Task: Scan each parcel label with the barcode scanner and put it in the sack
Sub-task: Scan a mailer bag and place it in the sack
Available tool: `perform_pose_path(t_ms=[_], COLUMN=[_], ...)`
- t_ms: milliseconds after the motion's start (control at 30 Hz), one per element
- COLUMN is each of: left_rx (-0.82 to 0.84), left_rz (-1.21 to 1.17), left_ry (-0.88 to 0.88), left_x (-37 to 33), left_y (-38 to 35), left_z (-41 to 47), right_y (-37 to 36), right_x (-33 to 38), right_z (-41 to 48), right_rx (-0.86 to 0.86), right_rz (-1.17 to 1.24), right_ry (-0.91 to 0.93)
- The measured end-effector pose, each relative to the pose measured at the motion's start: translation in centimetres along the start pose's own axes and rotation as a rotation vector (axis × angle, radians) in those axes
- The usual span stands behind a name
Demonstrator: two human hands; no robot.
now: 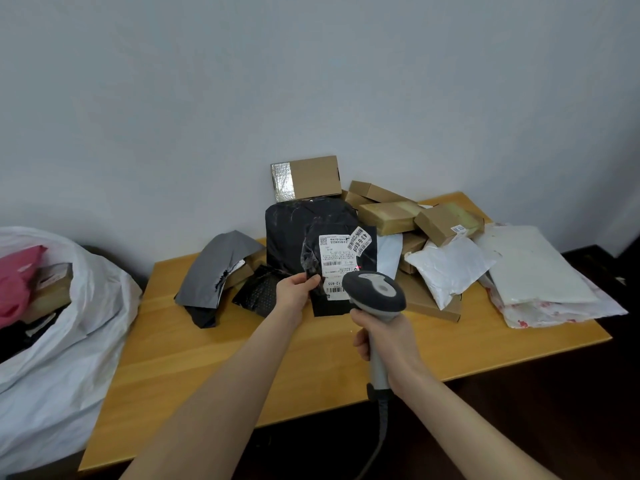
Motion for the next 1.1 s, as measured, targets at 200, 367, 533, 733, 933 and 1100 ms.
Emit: perform_pose_path(t_ms=[200,367,533,733,933,1100], left_rx=[-0.024,-0.047,-0.045,-0.066,-0.1,-0.098], left_rz=[-0.003,0.033,0.034,0.011,-0.019,-0.044], left_ry=[0.002,0.009,0.005,0.013,0.03,0.04], left_x=[0.4,0.4,0.6,0.9,1.1,1.0], left_y=[0.0,-0.2,0.0,0.2,0.0,-0.2], left_z=[-0.6,-1.1,-1.1,-1.1,-1.3,-1.6], right_y=[0.3,0.4,0.6,0.7,1.0,0.9], right_x=[-0.1,-0.1,-0.1,-0.1,-0.2,0.2], right_z=[-0.4,-0.4,-0.4,-0.7,-0.9,-0.8], right_rx=[0.019,0.031,0.035,0.066,0.083,0.1], right_rz=[-0.051,-0.084,-0.074,-0.056,-0.037,-0.022], right_ry=[-0.007,-0.01,-0.033,-0.045,-0.052,-0.032])
Point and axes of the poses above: each hand's wrist, its own z-axis towards the middle knuckle, its own y-axis out of the back of the hand, x = y × z, the point moved 3 cm from there along z, towards the middle knuckle, and after that the axes turned 2 degrees about -z, right-handed, at the moved point
